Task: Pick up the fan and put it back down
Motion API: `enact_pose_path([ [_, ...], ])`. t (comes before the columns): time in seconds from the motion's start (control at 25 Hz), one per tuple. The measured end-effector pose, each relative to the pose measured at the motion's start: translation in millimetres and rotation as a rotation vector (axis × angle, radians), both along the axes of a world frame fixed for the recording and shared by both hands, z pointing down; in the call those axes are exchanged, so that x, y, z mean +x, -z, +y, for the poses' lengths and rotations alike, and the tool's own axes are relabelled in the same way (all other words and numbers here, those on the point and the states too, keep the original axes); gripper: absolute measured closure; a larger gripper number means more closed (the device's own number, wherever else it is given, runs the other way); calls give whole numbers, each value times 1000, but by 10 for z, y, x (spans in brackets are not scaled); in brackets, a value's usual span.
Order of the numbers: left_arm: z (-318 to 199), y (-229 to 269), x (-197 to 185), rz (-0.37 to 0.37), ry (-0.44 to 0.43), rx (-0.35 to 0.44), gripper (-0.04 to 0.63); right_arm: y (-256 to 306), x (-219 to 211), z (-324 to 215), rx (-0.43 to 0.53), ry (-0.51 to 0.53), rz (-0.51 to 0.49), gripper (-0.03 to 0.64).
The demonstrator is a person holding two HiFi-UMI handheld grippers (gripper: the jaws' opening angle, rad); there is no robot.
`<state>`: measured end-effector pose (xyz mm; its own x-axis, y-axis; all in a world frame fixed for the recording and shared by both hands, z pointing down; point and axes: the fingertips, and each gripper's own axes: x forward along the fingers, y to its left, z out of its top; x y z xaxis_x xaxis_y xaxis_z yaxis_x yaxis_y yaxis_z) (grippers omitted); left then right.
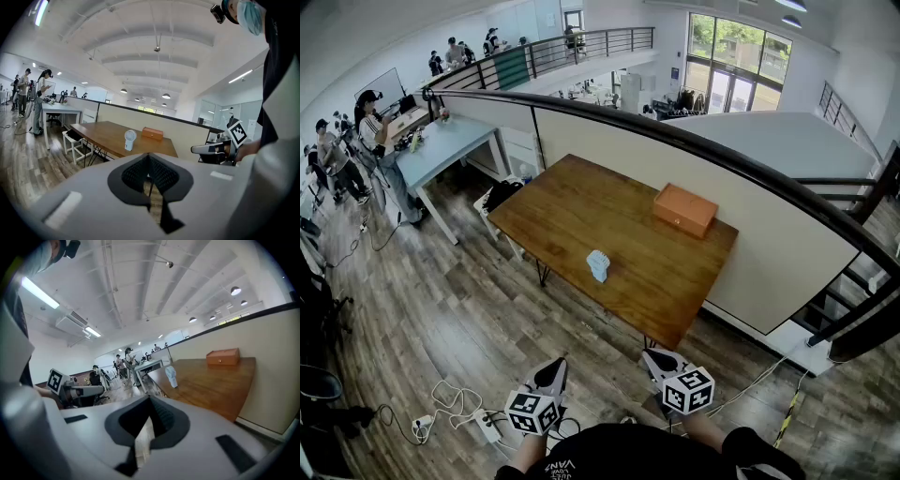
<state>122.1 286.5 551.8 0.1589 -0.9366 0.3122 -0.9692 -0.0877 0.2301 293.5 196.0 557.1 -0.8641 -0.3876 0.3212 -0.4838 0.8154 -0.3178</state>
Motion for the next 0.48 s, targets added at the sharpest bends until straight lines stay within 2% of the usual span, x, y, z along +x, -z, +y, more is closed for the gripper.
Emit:
enact_pose_path([
  [0.32, 178, 3, -9, 16, 12, 15, 584, 45, -10, 168, 15, -3, 7, 606],
  [0.48, 174, 10, 79, 19, 26, 50, 583, 76, 50, 144, 24, -13, -18, 604],
])
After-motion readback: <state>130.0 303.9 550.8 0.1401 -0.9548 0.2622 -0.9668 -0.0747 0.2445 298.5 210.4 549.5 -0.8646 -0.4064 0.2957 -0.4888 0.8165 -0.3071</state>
